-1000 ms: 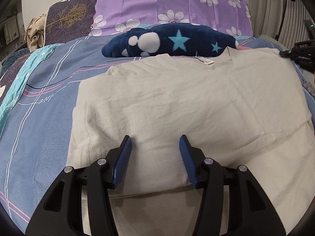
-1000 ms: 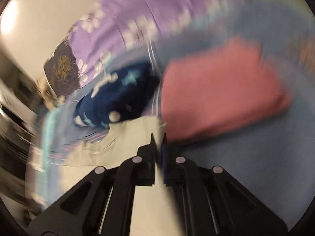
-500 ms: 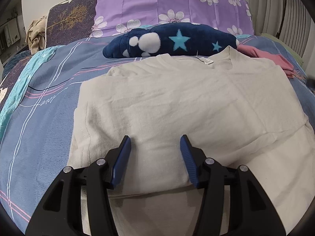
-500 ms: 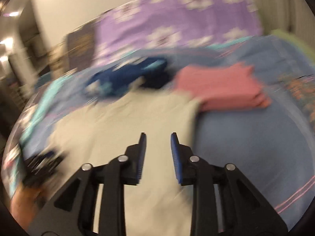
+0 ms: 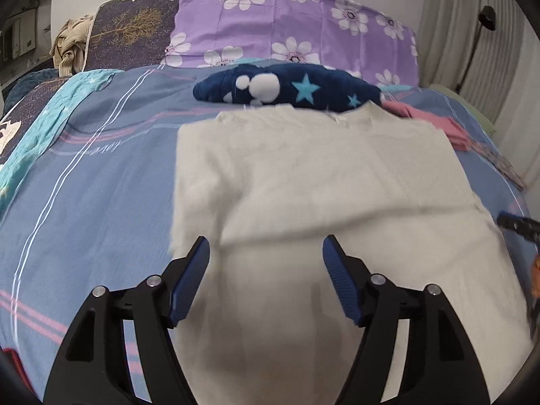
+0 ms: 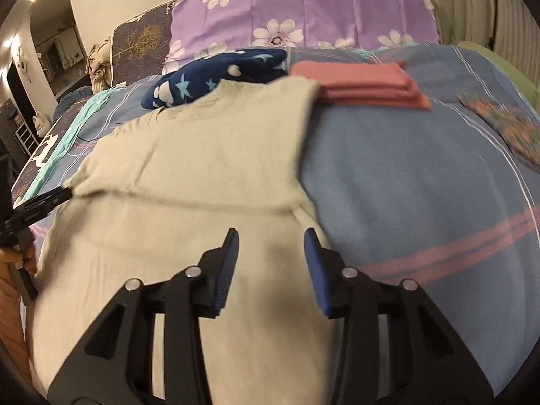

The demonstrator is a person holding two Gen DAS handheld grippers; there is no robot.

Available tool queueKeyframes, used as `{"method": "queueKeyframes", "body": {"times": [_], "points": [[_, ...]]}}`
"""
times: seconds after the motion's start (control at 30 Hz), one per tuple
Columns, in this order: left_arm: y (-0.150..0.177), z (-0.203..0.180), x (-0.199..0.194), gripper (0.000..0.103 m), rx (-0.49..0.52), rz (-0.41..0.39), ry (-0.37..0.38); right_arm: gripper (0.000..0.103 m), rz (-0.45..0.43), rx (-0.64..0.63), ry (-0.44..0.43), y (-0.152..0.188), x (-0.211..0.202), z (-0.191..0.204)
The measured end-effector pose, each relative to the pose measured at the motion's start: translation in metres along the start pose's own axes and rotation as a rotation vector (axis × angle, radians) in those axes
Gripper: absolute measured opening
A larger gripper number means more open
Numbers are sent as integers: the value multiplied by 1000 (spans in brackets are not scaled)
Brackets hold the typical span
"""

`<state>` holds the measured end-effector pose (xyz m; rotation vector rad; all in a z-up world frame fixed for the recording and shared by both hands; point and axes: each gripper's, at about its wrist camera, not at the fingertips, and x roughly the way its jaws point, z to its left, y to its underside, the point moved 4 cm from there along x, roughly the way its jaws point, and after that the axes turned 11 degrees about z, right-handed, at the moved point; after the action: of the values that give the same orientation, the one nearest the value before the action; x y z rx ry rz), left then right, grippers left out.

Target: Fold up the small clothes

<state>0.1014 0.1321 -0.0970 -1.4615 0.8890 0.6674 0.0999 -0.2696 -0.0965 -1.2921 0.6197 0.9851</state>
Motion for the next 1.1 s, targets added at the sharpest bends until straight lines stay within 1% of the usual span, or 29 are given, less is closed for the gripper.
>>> {"method": "queueKeyframes", "body": {"times": [0.07, 0.1, 0.13, 0.2, 0.33, 0.43, 0.53, 0.67, 0.7, 0.8, 0.83, 0.87, 0.93, 1.03, 1.1], "points": [[28, 5, -9, 78, 19, 45, 15, 41, 18, 55, -48, 14, -1, -15], [43, 7, -13, 79, 25, 71, 27, 42, 21, 89, -89, 24, -4, -24], [58, 9, -17, 79, 30, 90, 38, 42, 21, 108, -109, 31, -6, -27], [80, 10, -23, 79, 30, 108, 56, 42, 13, 137, -147, 46, -11, -33], [110, 7, -38, 79, 13, 83, 124, 42, 0, 153, -211, 76, -24, -35], [131, 2, -48, 79, 32, 88, 137, 42, -5, 153, -228, 97, -35, -36], [152, -1, -62, 77, 56, 93, 164, 41, -5, 150, -275, 126, -50, -39], [181, -2, -82, 66, 84, 89, 196, 36, 8, 162, -342, 164, -70, -43], [186, -1, -86, 62, 80, 89, 210, 36, 15, 167, -359, 170, -74, -43], [199, 1, -97, 53, 72, 96, 266, 36, 61, 148, -437, 188, -83, -37], [203, 0, -99, 53, 75, 98, 290, 36, 67, 134, -449, 191, -84, -34], [203, -1, -99, 53, 81, 99, 304, 39, 75, 119, -462, 192, -83, -31], [201, -4, -95, 53, 92, 103, 333, 42, 83, 117, -487, 187, -78, -26], [188, -4, -84, 54, 61, 102, 390, 43, 95, 137, -546, 170, -67, -23], [183, -2, -81, 54, 37, 108, 420, 41, 110, 153, -559, 160, -60, -24]]}}
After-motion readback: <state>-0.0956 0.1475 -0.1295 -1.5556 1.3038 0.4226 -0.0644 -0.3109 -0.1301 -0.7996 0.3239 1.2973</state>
